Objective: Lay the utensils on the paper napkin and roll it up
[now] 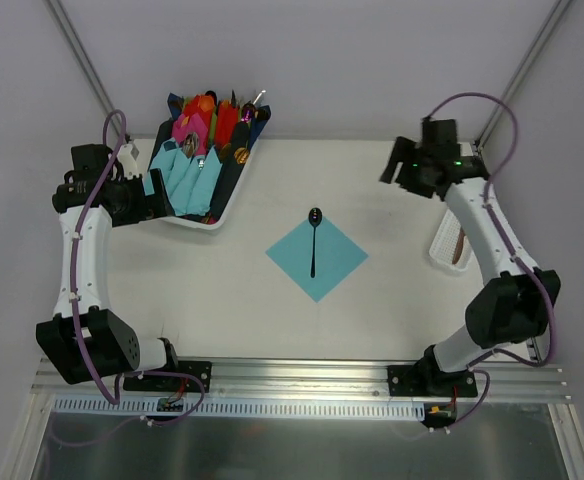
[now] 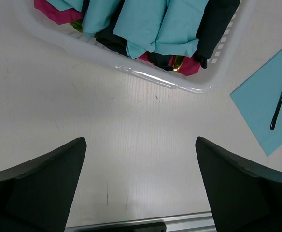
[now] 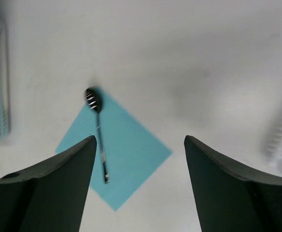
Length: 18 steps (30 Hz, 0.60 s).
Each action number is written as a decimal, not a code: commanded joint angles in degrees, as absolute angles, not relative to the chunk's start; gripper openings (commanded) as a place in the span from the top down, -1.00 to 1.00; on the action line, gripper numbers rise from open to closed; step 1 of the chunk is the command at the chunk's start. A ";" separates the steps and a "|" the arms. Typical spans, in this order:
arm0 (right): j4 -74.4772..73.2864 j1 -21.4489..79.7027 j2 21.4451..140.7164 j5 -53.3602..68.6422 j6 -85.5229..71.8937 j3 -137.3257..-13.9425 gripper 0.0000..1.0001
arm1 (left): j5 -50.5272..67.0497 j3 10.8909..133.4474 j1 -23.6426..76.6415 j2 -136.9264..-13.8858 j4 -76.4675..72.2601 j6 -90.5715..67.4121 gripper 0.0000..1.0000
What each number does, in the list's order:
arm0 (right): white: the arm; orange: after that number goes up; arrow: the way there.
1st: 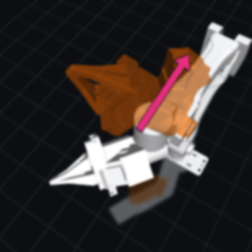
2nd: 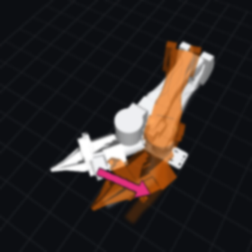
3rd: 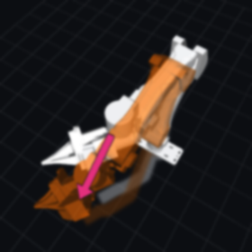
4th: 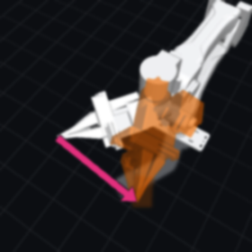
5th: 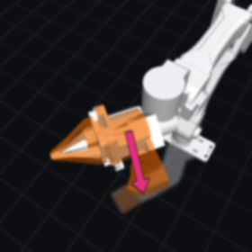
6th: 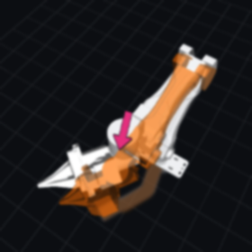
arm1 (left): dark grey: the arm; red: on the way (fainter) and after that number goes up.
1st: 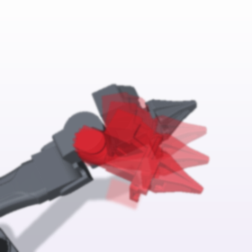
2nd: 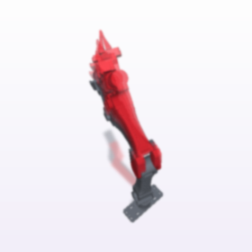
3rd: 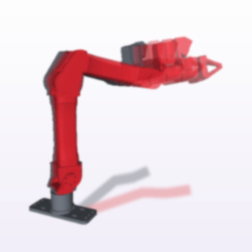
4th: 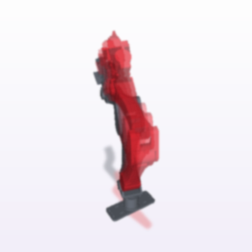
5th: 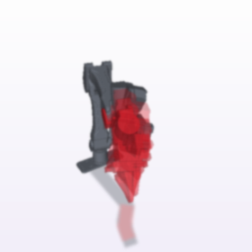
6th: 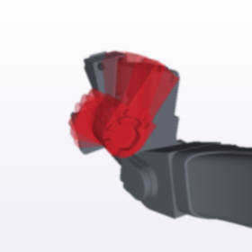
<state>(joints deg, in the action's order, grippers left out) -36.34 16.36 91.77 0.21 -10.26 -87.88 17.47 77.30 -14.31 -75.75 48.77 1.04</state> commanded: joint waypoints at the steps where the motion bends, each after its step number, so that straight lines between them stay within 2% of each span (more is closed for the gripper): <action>1: -42.27 6.62 88.95 -1.66 -2.56 -84.64 -0.49 | 18.37 79.98 -14.15 -75.15 49.04 1.85 -0.98; 2: -44.10 2.07 89.99 -2.37 -2.11 -84.64 -0.44 | 18.28 80.15 -14.06 -75.23 49.13 1.67 -0.97; 7: -44.65 -7.72 94.82 -8.43 -1.93 -83.93 -0.22 | 19.16 79.89 -14.15 -75.59 49.04 1.84 -0.98; 9: -44.74 -9.22 98.85 -9.23 -2.19 -84.63 -0.15 | 19.60 79.98 -14.24 -75.85 49.04 2.28 -0.97; 10: -44.65 -10.27 100.09 -9.14 -2.20 -84.81 -0.02 | 19.69 80.15 -14.24 -76.02 49.04 2.63 -0.97; 13: -44.56 -10.98 104.04 -11.86 -2.02 -85.34 0.14 | 20.30 80.42 -14.24 -76.38 49.13 3.60 -0.97; 18: -42.45 -11.43 107.40 -12.92 -2.72 -84.64 0.25 | 21.53 82.26 -14.24 -77.96 49.74 4.40 -0.98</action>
